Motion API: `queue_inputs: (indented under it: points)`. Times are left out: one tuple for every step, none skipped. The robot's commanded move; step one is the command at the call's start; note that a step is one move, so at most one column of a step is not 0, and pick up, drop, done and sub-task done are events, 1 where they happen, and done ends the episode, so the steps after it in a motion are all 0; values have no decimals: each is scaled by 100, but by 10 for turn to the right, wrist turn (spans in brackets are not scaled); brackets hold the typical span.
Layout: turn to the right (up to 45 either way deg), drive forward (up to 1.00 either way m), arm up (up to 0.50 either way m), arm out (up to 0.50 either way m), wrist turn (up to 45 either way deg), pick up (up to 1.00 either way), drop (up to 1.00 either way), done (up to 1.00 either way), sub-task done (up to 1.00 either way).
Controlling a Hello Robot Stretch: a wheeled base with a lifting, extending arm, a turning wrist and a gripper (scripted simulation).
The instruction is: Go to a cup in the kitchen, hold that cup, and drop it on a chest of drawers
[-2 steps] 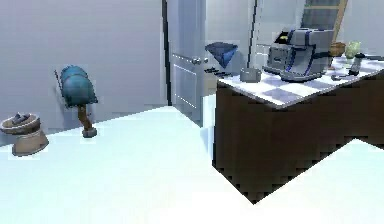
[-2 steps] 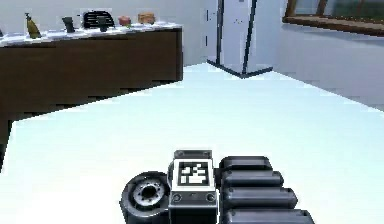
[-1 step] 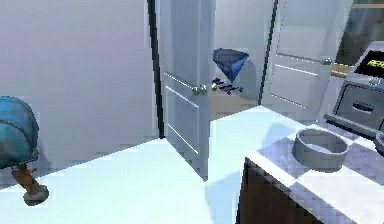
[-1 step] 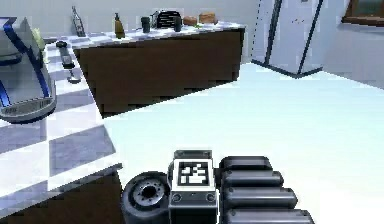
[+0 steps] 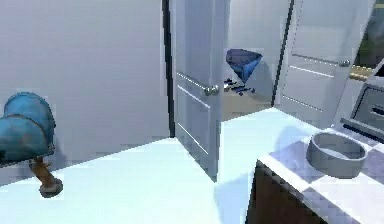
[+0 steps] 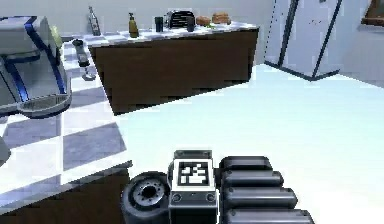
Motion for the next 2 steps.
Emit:
queue_inputs:
  points:
    - [0,60,0,0,0,0,0,0,0]
    - [0,40,0,0,0,0,0,0,0]
